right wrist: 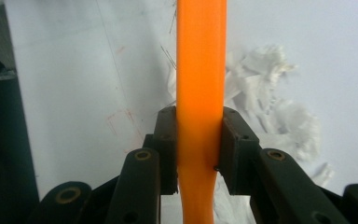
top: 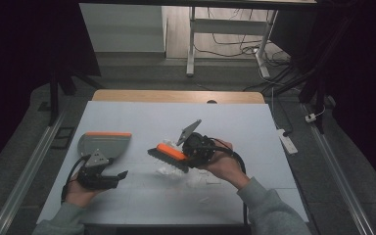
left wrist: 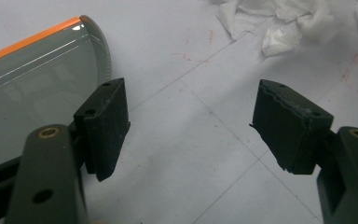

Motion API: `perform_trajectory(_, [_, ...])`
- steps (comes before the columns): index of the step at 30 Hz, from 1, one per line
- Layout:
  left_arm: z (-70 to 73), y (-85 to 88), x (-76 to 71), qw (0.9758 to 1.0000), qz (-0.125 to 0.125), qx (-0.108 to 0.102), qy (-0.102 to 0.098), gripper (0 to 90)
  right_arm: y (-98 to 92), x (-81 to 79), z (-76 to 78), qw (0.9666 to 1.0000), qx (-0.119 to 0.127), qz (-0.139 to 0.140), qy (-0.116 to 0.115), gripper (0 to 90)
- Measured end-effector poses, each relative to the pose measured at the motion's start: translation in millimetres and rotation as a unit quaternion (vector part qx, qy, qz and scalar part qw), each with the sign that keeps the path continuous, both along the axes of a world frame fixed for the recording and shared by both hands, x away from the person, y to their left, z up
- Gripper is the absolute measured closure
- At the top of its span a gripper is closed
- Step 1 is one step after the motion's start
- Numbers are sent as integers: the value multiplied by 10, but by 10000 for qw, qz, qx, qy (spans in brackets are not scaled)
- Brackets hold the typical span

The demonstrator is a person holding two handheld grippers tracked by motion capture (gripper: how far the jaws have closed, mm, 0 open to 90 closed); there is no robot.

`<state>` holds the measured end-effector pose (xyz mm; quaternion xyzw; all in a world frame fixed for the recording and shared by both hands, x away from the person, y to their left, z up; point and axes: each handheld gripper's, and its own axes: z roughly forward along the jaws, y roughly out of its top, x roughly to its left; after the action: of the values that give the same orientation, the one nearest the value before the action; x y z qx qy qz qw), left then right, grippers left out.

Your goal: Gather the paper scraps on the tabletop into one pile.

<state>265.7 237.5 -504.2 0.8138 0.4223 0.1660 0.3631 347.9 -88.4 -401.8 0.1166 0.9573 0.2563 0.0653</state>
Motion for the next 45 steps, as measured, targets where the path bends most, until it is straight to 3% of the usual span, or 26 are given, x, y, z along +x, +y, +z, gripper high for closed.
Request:
perform_trajectory(3, [-2,0,2,10000,3,6,7,280,-90,-7,64,9998,166,-53,46,705])
perform_trajectory(8, [1,4,-3,10000,8,-2,2,280,-224,-57,76,9999,108,-21,96,705])
perform_trajectory(15, [-8,-3,5,10000,0,8,20,280,-537,-283,-21,9991,-246,208,282,705])
perform_trajectory(19, [-5,-16,3,10000,-9,28,16,280,-663,-512,-91,9963,-587,366,509,705])
perform_trajectory(24, [-2,-34,-1,10000,-18,32,8,280,-657,-735,-259,9912,-1002,541,676,705])
perform_trajectory(27, [-1,-33,-3,10000,-13,36,5,280,-589,-795,-347,9893,-1126,695,619,705])
perform_trajectory(32, [-6,-21,-1,10000,-2,29,11,280,-429,-731,-418,9889,-1245,747,323,705])
perform_trajectory(33, [-7,-20,0,10000,-2,31,13,280,-396,-678,-429,9888,-1206,858,190,705])
perform_trajectory(39, [-14,-12,2,10000,-1,33,21,280,-241,-386,-424,9900,-1197,739,-114,706])
perform_trajectory(42, [-13,-4,0,10000,7,26,17,281,-188,-213,-419,9930,-1012,554,-272,706])
perform_trajectory(45, [-15,1,-5,10000,4,23,12,281,-231,-170,-350,9959,-711,428,-347,706])
